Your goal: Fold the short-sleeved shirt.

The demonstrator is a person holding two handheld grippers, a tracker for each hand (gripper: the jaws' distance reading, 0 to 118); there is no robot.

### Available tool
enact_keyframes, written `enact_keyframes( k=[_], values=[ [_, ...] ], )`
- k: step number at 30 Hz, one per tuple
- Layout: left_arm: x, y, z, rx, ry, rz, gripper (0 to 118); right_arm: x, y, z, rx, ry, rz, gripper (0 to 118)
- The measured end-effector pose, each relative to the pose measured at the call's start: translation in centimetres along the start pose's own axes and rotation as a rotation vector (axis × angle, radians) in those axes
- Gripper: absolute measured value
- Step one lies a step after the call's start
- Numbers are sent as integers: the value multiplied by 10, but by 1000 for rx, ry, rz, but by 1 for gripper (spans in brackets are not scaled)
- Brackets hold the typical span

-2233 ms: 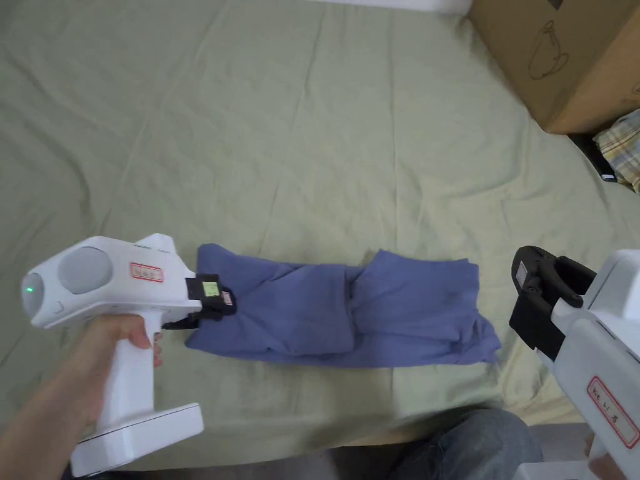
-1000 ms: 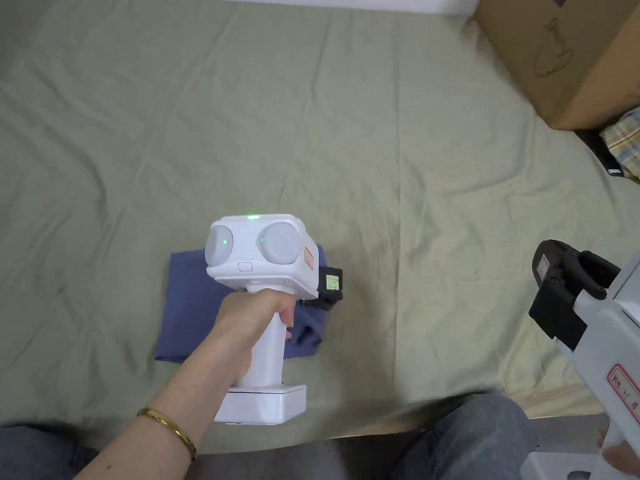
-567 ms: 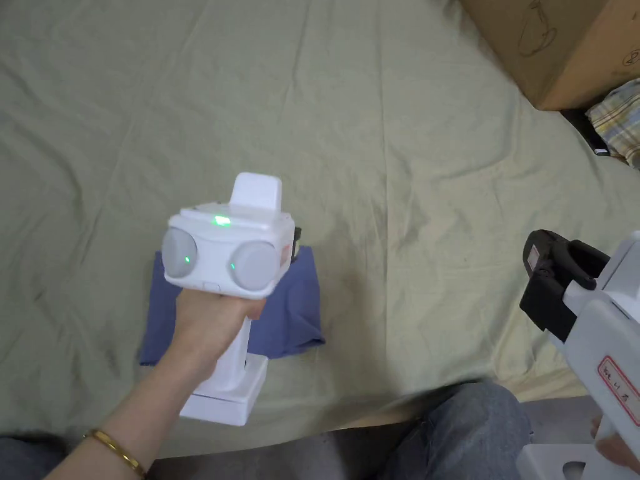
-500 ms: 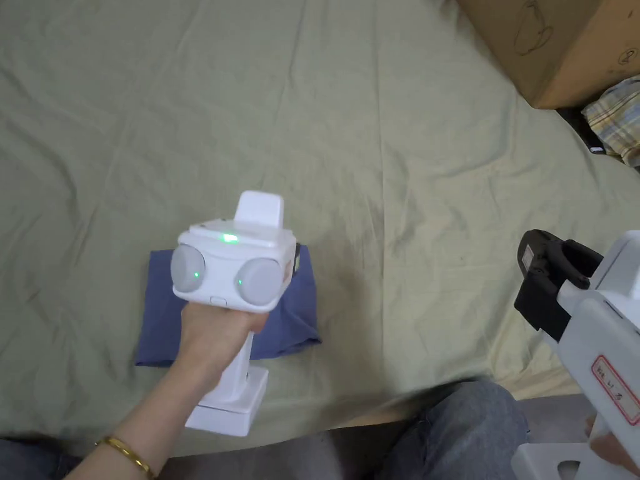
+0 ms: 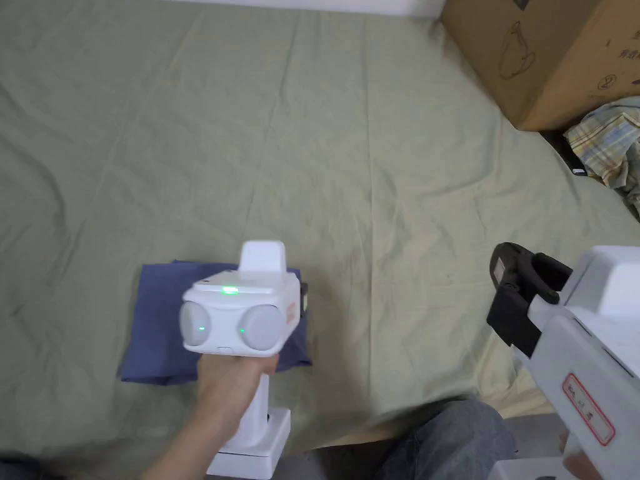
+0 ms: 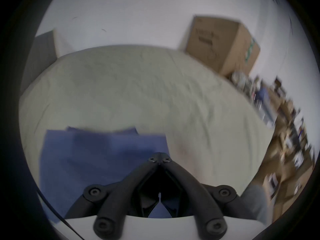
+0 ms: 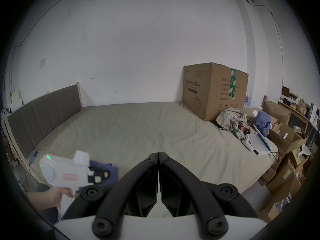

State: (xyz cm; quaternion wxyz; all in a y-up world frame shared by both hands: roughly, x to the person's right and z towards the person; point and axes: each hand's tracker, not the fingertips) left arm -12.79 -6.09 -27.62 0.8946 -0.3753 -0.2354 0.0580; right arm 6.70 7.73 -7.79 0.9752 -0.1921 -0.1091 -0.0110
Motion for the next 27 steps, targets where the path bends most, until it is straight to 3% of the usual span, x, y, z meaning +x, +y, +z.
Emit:
enact_keyframes(
  k=[6, 11, 14, 17, 21, 27],
  values=[
    [-39, 41, 113, 375, 159, -83, 0, -46, 17, -22, 62, 123, -7, 0],
    [-73, 28, 166, 432, 323, -115, 0, -116, 3, -73, 65, 206, -14, 0],
    [-89, 15, 184, 425, 368, -110, 0, -156, -26, -112, -42, 255, -17, 0],
    [-103, 4, 194, 415, 421, -107, 0, -186, -64, -149, -217, 339, -68, 0],
    [-119, -6, 199, 398, 439, -61, 0, -215, -109, -181, -344, 298, 35, 0],
    [-130, -10, 194, 368, 439, -36, 0, -230, -136, -195, -394, 256, 39, 0]
  ],
)
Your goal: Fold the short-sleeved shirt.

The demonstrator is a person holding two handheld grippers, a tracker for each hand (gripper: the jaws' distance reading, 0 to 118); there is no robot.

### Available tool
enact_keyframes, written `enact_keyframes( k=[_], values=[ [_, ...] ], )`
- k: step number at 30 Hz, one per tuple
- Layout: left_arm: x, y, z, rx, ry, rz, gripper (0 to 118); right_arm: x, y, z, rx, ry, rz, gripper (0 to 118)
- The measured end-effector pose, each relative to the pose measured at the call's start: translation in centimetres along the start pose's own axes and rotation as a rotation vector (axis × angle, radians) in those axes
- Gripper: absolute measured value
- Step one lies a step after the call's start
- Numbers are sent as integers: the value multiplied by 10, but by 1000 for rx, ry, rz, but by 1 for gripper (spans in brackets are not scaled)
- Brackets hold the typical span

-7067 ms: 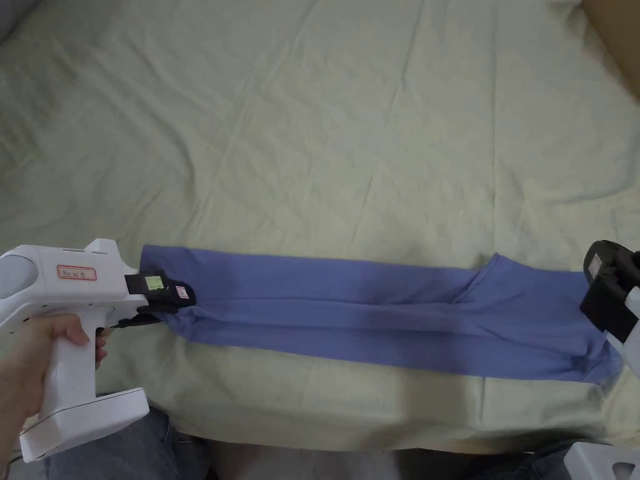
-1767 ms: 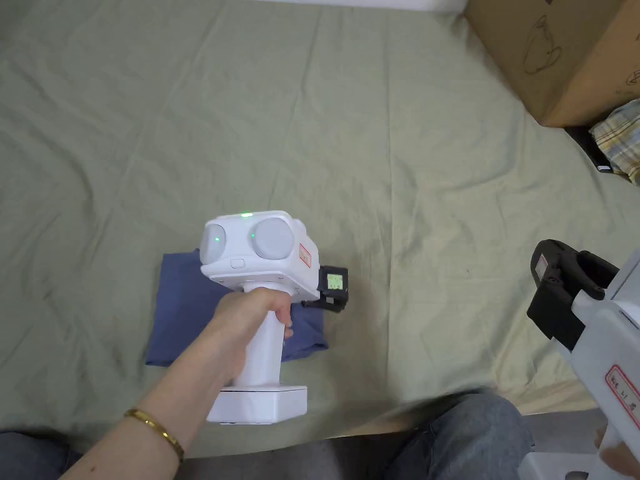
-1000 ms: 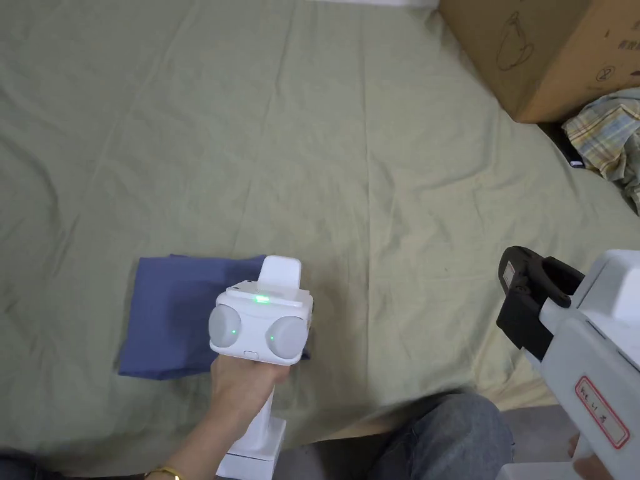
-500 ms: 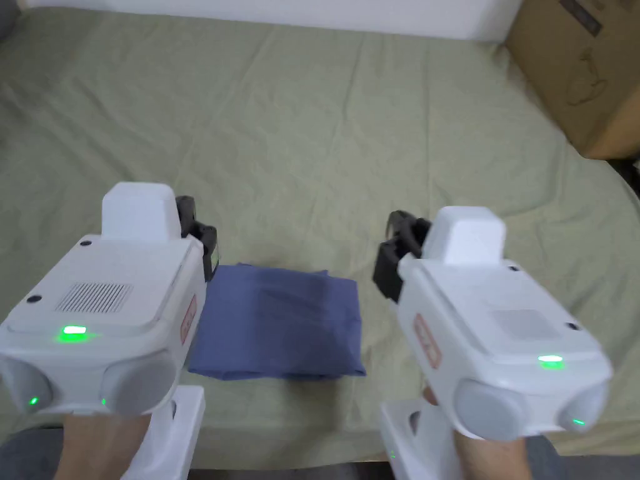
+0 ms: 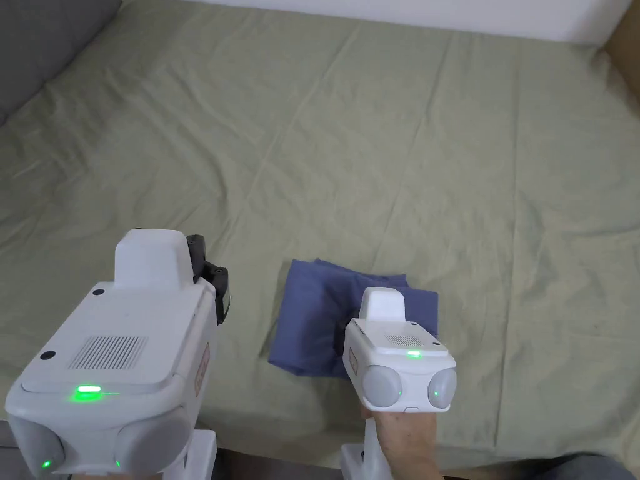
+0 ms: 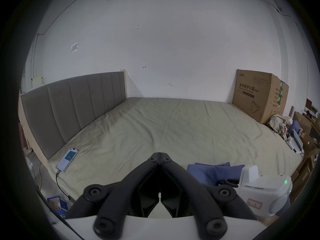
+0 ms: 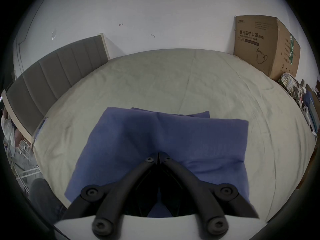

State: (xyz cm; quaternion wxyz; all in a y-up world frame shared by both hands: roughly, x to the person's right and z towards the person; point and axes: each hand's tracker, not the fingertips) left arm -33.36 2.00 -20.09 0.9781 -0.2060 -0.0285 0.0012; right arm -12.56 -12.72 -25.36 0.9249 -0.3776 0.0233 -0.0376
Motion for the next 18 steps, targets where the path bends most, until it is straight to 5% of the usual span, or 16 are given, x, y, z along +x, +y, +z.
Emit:
enact_keyframes(
  k=[2, 3, 4, 6, 8, 11, 15, 18],
  values=[
    [-1, 3, -8, -26, -25, 24, 2, -3, -2, -2, 9, -15, 32, 0],
    [-4, 5, -15, -43, -59, 57, 13, -3, -2, -2, 8, -13, 31, 0],
    [-6, 8, -22, -60, -98, 85, 28, -2, -2, -1, 10, -12, 33, 0],
    [-14, 16, -46, -150, -192, 178, 82, 1, -2, -1, 9, -3, 32, 0],
    [-24, 20, -76, -264, -323, 283, 109, 4, 0, 0, 5, 6, 25, 0],
    [-39, 15, -128, -454, -499, 396, 113, 5, 1, 0, -1, 17, 22, 0],
    [-48, -17, -190, -771, -596, 370, 114, 12, 2, 1, -10, 41, -10, 0],
    [-48, -47, -213, -940, -738, 549, 114, 14, 3, 1, -12, 52, -17, 0]
  ],
)
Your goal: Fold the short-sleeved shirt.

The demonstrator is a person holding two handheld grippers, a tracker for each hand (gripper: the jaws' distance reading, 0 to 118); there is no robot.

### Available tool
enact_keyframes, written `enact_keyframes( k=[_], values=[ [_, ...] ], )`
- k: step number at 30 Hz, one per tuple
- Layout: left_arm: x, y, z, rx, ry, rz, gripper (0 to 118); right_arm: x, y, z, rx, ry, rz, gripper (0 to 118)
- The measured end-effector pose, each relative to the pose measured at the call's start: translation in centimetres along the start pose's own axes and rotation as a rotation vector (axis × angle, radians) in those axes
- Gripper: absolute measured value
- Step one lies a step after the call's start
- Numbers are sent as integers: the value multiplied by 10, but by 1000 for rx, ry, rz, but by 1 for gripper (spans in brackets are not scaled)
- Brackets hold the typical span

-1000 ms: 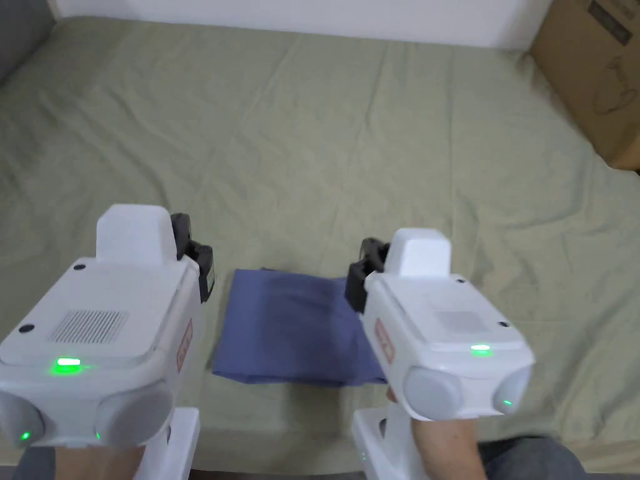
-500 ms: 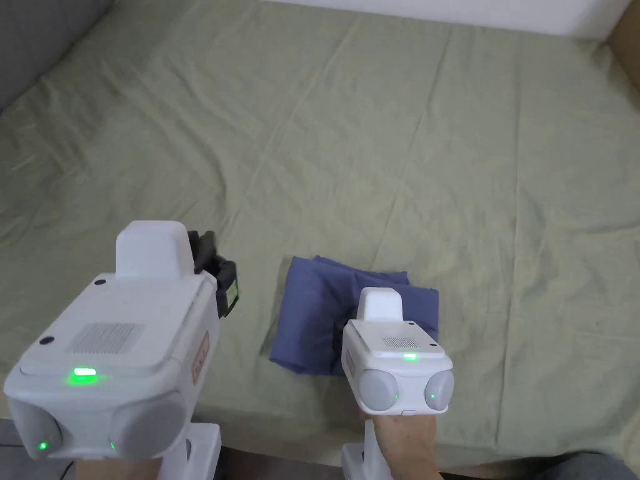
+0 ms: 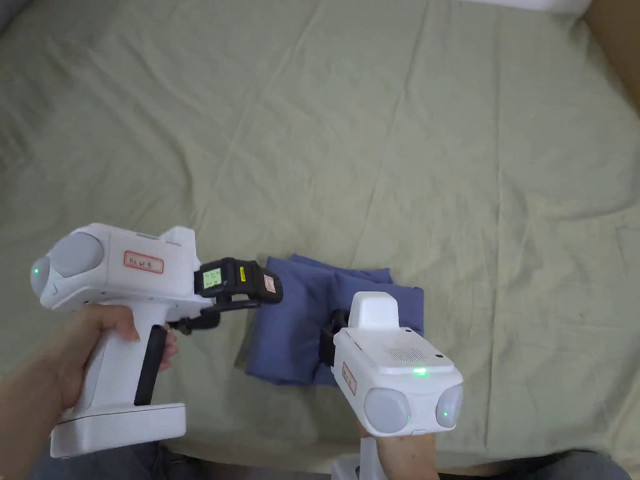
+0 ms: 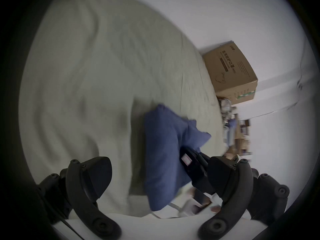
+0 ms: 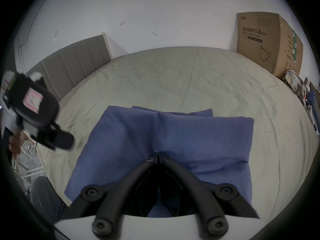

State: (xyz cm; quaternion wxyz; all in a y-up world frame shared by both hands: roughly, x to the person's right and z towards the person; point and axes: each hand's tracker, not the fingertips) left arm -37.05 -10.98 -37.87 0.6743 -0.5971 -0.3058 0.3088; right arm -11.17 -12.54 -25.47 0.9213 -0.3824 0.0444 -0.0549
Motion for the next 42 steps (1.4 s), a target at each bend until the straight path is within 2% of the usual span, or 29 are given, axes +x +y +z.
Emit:
enact_keyframes(
  k=[2, 3, 6, 8, 9, 11, 12, 13, 15, 18, 20, 22, 27, 31, 36, 39, 42],
  values=[
    [-10, -1, -14, -34, -129, 70, 113, -1, 0, 0, 1, 2, 0, 0],
    [-12, -1, -20, -41, -148, 71, 112, -1, 0, 0, 2, 2, 1, 0],
    [-11, -4, -41, -91, -151, 25, 107, 1, 3, 1, -1, 7, -9, 0],
    [-8, -4, -51, -95, -154, 12, 107, 7, 10, 7, -10, 36, -61, 0],
    [-5, -2, -52, -95, -170, 10, 101, 14, 15, 15, -2, 55, -99, 0],
    [-1, 2, -54, -79, -167, 10, 57, 28, 26, 38, 81, 11, -116, 0],
    [0, 4, -54, -49, -110, 17, 48, 36, 32, 52, 113, -4, -96, 0],
    [0, 4, -57, -47, 15, -5, 40, 44, 38, 65, 138, -17, -81, 0],
    [4, -2, -57, -56, -41, -27, 31, 60, 48, 98, 201, -52, -72, 0],
    [21, -3, -51, -45, 13, -60, 24, 78, 56, 141, 275, -89, -66, 0],
    [33, 0, -43, -50, 36, -62, 21, 87, 59, 164, 305, -79, -69, 0],
    [46, 0, -28, -23, 52, -125, 21, 92, 61, 181, 326, -68, -86, 0],
    [53, 10, 42, 12, 212, -205, 21, 96, 64, 205, 375, -49, -92, 0],
    [25, 22, 117, 72, 363, -173, 21, 98, 59, 201, 363, -19, -119, 0],
    [-42, 54, 202, 119, 590, -113, 21, 92, 49, 196, 328, -10, -143, 0],
    [-69, 71, 226, 118, 719, -90, 21, 86, 45, 195, 310, -28, -125, 0],
    [-86, 76, 229, 97, 791, -39, 21, 84, 43, 194, 301, -41, -147, 0]
  ],
)
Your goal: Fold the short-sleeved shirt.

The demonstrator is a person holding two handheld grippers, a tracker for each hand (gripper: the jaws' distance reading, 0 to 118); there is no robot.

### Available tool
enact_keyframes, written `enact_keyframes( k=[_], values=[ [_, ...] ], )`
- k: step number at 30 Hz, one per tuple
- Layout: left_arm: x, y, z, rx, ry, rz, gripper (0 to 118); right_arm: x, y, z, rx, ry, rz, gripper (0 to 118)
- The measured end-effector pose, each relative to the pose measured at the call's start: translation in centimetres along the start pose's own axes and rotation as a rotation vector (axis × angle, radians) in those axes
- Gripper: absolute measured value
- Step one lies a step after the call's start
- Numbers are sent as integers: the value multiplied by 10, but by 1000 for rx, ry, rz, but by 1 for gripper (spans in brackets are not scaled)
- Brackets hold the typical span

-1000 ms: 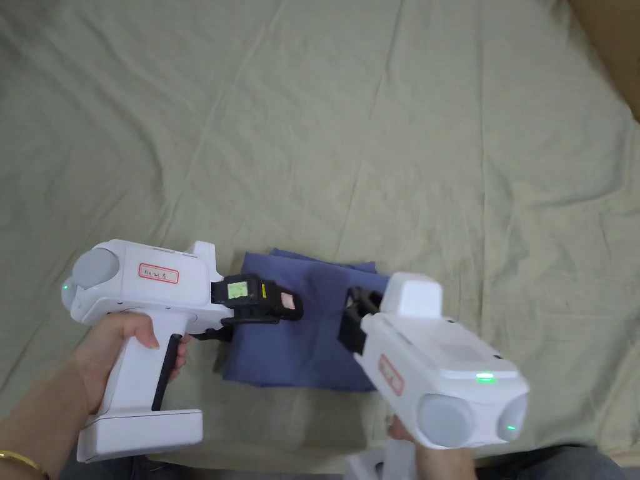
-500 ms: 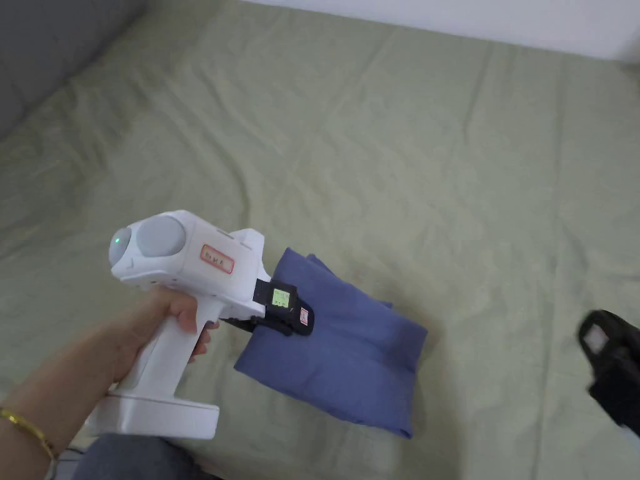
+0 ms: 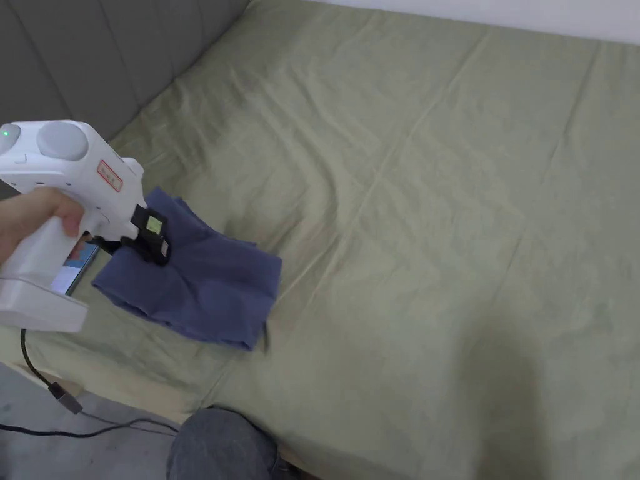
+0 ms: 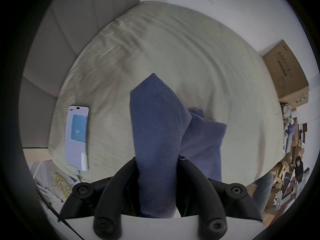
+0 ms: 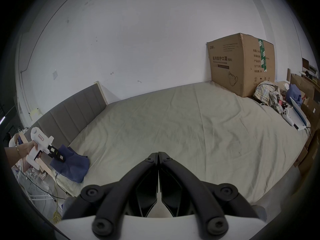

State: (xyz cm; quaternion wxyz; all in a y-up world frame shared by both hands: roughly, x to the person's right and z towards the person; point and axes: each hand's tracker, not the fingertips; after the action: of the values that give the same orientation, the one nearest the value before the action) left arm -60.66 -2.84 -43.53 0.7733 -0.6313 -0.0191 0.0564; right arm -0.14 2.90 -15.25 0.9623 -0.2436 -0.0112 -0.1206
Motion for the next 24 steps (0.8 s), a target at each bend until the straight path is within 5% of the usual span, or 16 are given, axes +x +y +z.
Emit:
enact_keyframes(
  k=[3, 6, 7, 11, 13, 15, 18, 22, 24],
  values=[
    [3, -3, -4, -3, 92, -23, 30, -1, 0, 0, -2, -15, -12, 0],
    [2, -4, -1, 95, 224, -53, 83, -2, 4, 0, 1, -21, 0, 0],
    [2, -3, 6, 145, 239, -35, 92, -2, 6, 1, 5, -24, 7, 0],
    [30, -10, 61, 469, 283, -8, 92, 3, 17, 3, 24, -19, 0, 0],
    [60, -21, 89, 635, 274, -63, 78, 5, 22, 4, 40, -17, 14, 0],
    [107, -41, 123, 789, 250, -86, 49, 6, 32, 8, 74, -12, 53, 0],
    [159, -60, 154, 960, 170, -135, 21, 13, 51, 16, 133, -1, 83, 0],
    [226, -88, 166, 1142, 170, -216, 1, 13, 83, 31, 253, -23, 151, 0],
    [258, -105, 169, 1199, 138, -257, 0, 11, 98, 38, 302, -44, 215, 0]
  ],
)
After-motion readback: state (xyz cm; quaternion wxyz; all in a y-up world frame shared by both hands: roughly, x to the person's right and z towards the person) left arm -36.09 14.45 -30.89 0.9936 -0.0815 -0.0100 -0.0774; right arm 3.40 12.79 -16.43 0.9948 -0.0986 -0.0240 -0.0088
